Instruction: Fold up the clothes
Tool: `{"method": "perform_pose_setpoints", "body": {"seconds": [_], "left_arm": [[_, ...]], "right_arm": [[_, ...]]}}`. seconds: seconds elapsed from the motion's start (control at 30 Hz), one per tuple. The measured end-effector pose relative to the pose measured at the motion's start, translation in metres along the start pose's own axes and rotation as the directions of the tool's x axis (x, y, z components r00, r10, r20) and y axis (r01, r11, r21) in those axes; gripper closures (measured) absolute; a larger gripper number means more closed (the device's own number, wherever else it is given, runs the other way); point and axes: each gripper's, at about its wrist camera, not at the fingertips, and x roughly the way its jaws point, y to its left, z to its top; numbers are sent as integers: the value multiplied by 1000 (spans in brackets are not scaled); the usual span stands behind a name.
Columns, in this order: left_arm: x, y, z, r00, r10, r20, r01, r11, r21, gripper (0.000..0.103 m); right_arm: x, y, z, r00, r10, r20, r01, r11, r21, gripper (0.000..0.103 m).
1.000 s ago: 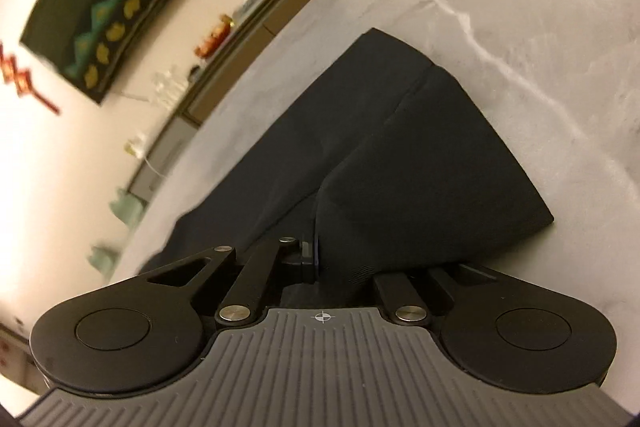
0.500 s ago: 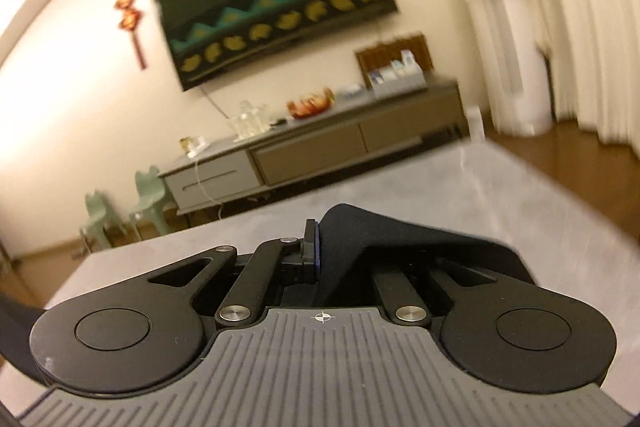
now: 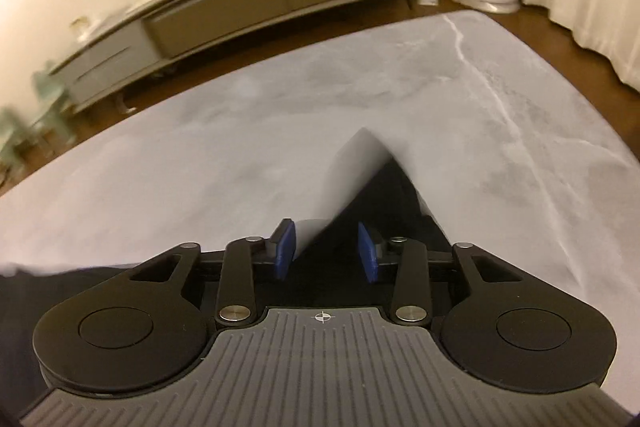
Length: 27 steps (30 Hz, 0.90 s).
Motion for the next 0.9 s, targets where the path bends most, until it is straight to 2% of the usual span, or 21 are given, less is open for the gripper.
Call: {"method": "perform_pose_setpoints", "body": {"seconds": [0.17,0.27,0.37,0.43,0.53,0.6,0.63,0.73,0.8,0.9], "left_arm": [[-38,34,-26,991,-89,96,83,995,57,82],[-64,52,-48,979,-171,114,157,980,124,76],[-83,67,-76,970,-208,123,187,969,158,69],[-85,84,-93,974,-185,133,165,975,152,62],[-79,122,-110,985,-143,95,136,987,83,60],[-78,152,-115,986,-145,84,143,989,27,61],[-78,166,-117,985,-148,84,149,989,-1,61],[-77,191,-125,983,-156,92,160,986,-38,60],[-71,189,-129,987,-150,65,151,988,-11,60],[-69,176,-132,993,-88,75,82,994,75,61]], "right_arm": [[31,-14,-8,996,-73,49,72,997,8,58],[43,-21,-14,991,-108,72,109,994,0,58],[25,-5,-36,999,-35,20,37,994,-106,53],[18,7,-53,1000,-1,-19,-3,983,-184,49],[25,21,-78,996,-87,-17,75,932,-354,49],[25,22,-79,989,-146,23,143,906,-399,49],[26,22,-78,987,-161,29,159,901,-405,48],[35,16,-76,991,-134,-29,117,934,-339,47],[41,13,-75,991,-114,-66,90,952,-293,47],[49,9,-72,992,-108,-65,87,960,-267,42]]}}
